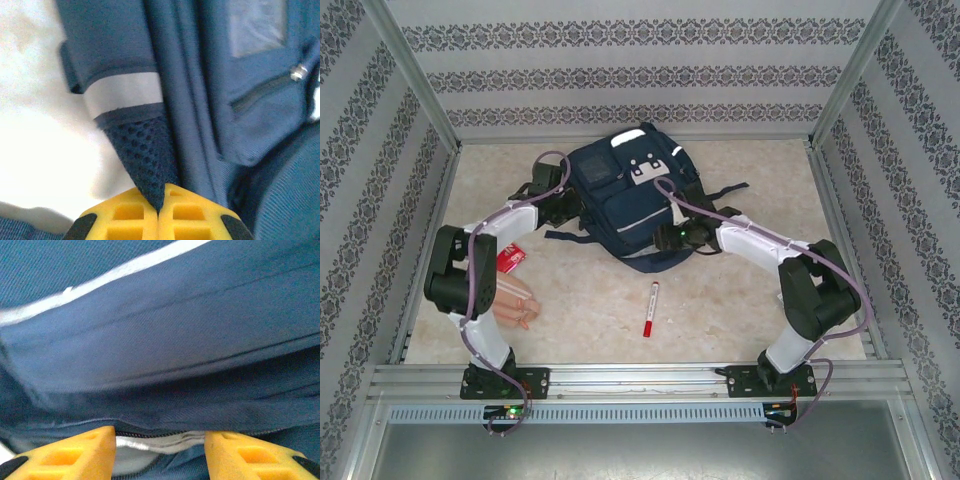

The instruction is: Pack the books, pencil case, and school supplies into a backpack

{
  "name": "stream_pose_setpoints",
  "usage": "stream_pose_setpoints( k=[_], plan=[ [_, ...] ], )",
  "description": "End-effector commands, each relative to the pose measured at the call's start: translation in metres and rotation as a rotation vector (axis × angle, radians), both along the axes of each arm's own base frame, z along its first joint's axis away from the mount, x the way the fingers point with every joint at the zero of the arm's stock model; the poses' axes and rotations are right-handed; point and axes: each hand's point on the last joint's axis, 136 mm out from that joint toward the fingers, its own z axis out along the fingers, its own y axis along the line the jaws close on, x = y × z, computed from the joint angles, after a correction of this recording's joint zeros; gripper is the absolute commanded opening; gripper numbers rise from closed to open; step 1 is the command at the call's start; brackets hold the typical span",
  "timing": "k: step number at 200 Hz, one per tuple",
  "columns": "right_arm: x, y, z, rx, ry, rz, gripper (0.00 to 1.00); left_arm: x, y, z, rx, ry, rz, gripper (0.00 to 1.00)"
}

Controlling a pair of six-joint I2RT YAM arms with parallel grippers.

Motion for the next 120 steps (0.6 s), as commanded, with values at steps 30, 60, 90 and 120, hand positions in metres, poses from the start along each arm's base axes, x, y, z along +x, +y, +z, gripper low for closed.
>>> stream_pose_setpoints(
  k=[30,60,90,120],
  plan=[
    [0.052,-0.047,-0.013,0.03,0.022,-0.129,0.48,-0.052,-0.058,0.031,-0.061,0.048,-0.018,0.0],
    [0.038,-0.049,0.036,0.071,-0.02,-0.157,0.58,-0.068,-0.078,0.03,-0.13,0.116,0.055,0.0],
    [0.003,-0.061,0.068,0.051,-0.1,-0.176,0.58,-0.082,-0.093,0.029,-0.172,0.175,0.119,0.0],
    [-0.048,-0.017,0.065,0.034,-0.186,0.038,0.55,-0.096,-0.11,0.019,-0.261,0.268,0.165,0.0]
  ],
)
